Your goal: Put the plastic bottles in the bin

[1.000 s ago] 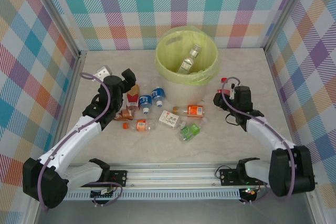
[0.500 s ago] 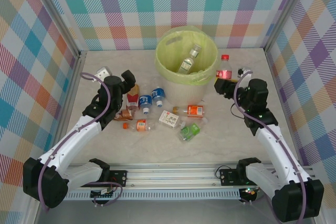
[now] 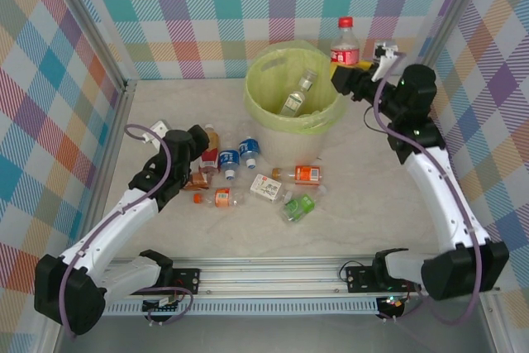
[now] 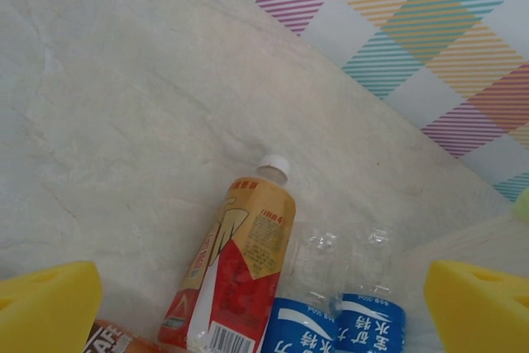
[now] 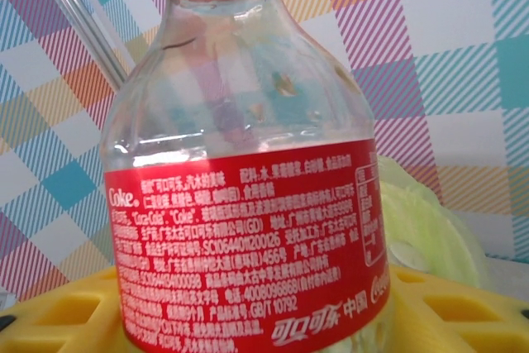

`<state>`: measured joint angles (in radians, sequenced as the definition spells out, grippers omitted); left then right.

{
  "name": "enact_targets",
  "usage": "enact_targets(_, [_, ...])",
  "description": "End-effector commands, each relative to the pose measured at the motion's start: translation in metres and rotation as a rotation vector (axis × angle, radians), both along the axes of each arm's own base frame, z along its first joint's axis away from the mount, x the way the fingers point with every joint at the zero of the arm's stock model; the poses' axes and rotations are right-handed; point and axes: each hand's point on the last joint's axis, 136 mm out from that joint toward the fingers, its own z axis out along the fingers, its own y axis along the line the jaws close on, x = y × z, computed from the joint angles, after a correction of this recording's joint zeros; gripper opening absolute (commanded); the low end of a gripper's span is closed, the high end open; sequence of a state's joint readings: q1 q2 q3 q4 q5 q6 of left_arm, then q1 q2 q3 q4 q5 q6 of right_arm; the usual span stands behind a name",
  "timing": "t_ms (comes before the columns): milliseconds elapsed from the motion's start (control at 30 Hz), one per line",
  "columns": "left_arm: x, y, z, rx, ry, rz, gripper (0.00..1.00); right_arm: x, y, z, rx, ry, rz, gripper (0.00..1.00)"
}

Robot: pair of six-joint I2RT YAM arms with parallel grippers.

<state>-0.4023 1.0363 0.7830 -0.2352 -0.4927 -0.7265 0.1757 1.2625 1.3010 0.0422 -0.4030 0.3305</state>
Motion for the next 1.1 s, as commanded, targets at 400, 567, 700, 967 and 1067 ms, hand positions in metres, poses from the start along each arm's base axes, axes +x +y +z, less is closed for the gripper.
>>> enact_targets(400, [-0.065, 0.061, -0.073, -0.19, 0.224, 0.291, 1.0, 0.033, 0.061, -0.035, -0.195, 0.064, 0.143, 0.76])
enact_targets(567, [-0.073, 0.072, -0.103, -0.31, 0.326, 0.388, 1.0, 0.014, 0.057, -0.025, -0.211, 0.006, 0.152, 0.87])
enact_targets(700, [-0.071, 0.075, -0.115, -0.372, 0.356, 0.437, 1.0, 0.001, 0.048, -0.022, -0.218, -0.01, 0.117, 0.89])
enact_targets(967, [-0.064, 0.077, -0.131, -0.517, 0.36, 0.628, 1.0, -0.043, 0.044, -0.028, -0.198, -0.054, 0.172, 0.99])
enact_targets(1067, [-0.059, 0.077, -0.139, -0.574, 0.359, 0.694, 1.0, -0.063, 0.043, -0.03, -0.183, -0.077, 0.201, 1.0])
